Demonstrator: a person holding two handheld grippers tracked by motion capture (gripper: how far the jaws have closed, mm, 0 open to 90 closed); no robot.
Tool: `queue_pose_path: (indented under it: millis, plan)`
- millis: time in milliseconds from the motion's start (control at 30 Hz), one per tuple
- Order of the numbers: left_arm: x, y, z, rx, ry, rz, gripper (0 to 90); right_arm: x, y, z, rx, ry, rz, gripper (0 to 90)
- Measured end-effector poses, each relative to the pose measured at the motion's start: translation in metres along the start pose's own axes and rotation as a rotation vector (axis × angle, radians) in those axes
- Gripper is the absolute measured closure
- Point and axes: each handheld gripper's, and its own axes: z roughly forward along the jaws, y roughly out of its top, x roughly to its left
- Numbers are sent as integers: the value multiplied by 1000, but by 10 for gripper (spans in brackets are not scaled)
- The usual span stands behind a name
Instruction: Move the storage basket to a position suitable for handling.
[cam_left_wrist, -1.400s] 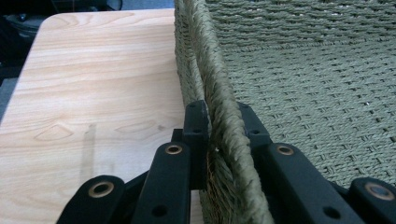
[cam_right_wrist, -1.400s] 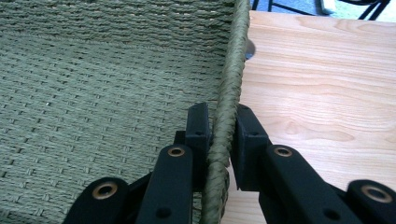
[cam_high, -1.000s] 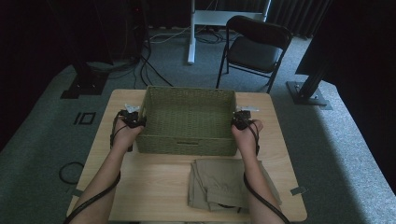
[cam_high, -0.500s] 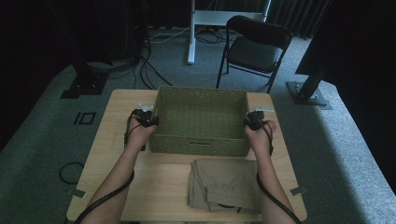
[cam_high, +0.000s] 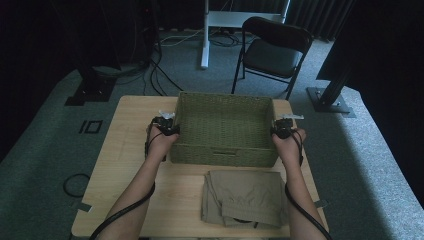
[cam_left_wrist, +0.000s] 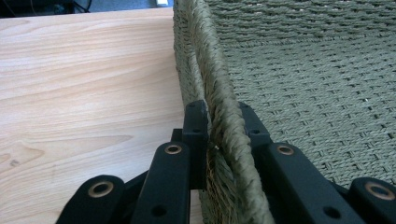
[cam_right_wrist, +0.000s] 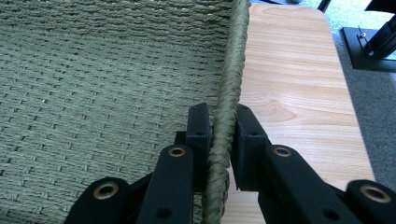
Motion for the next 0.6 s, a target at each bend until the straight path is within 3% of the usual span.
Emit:
queue_pose_path:
  millis: [600]
  plan:
    - [-38,6,10,15,-8,14,787,-36,-3,-6,8,-21,5,795]
